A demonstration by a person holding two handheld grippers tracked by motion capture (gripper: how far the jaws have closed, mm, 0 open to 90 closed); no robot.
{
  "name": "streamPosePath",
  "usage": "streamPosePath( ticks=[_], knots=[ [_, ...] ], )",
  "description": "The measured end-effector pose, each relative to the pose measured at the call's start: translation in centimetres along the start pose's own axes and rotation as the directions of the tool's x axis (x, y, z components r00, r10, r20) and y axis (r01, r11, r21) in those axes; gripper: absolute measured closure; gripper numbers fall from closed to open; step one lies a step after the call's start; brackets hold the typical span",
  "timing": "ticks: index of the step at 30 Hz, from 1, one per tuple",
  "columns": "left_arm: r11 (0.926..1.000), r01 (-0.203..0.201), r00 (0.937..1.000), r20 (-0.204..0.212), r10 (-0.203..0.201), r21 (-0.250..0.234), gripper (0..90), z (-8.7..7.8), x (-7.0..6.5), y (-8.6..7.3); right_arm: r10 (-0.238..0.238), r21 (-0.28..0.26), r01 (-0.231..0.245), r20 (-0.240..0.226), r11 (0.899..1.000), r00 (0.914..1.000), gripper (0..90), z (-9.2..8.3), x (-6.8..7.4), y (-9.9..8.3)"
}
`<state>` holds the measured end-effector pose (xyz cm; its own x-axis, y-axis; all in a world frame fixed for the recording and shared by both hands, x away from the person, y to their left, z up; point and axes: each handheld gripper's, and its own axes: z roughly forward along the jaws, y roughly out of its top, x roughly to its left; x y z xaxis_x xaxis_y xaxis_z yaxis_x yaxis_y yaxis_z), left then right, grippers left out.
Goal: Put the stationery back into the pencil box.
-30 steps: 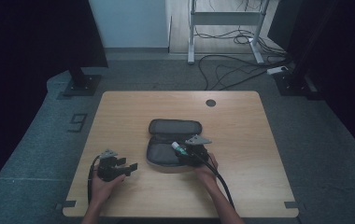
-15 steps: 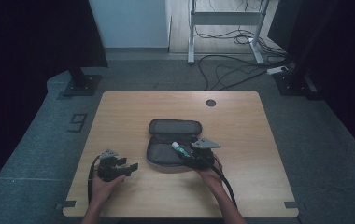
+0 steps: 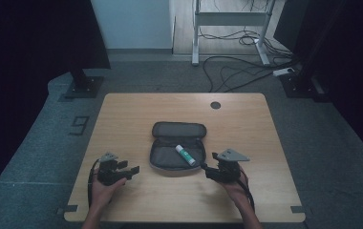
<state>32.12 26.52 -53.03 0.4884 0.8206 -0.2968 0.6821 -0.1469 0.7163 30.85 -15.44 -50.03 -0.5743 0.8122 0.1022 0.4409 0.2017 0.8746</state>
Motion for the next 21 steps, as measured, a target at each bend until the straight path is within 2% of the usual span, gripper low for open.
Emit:
streamPosePath(
  ticks=[3,6,7,10,11,12,13,14,21],
  knots=[
    [1.0,0.001,1.0,0.0,-0.001,-0.003,30.6,0.0,0.0,0.0,0.01,0.01,-0.01,0.014,1.0,0.9999,35.4,-0.6,-0.3,-0.6],
    [1.0,-0.001,1.0,0.001,0.001,-0.002,30.5,-0.1,0.0,0.0,0.033,0.036,-0.035,0.049,0.999,0.9983,35.2,-1.7,-1.3,-2.4],
    [1.0,-0.003,1.0,0.001,0.003,-0.001,30.5,-0.1,0.0,0.0,0.033,0.036,-0.035,0.049,0.999,0.9983,35.2,-1.7,-1.3,-2.4],
    [1.0,-0.001,1.0,-0.002,0.001,-0.002,30.5,-0.1,0.0,0.0,0.065,0.057,-0.07,0.088,0.996,0.994,35.3,-2.5,-2.7,-4.1],
    [1.0,0.0,1.0,-0.003,0.0,-0.004,30.5,-0.1,0.0,0.0,0.065,0.057,-0.07,0.088,0.996,0.994,35.3,-2.5,-2.7,-4.1],
    [1.0,0.0,1.0,-0.004,0.0,-0.005,30.5,-0.1,0.1,0.0,0.09,0.063,-0.096,0.094,0.993,0.9914,35.5,-2.8,-3.4,-4.7],
    [1.0,0.0,1.0,-0.004,0.0,-0.005,30.6,-0.1,0.1,0.0,0.09,0.063,-0.096,0.094,0.993,0.9914,35.5,-2.8,-3.4,-4.7],
    [1.0,0.0,1.0,-0.005,0.0,-0.006,30.6,-0.1,0.1,0.0,0.115,0.066,-0.122,0.096,0.99,0.9887,35.5,-2.8,-3.8,-4.9],
    [1.0,-0.001,1.0,-0.006,0.001,0.0,30.5,-0.1,0.1,0.0,0.099,0.078,-0.107,0.098,0.991,0.9902,34.6,-2.4,-3.5,-4.9]
  ],
)
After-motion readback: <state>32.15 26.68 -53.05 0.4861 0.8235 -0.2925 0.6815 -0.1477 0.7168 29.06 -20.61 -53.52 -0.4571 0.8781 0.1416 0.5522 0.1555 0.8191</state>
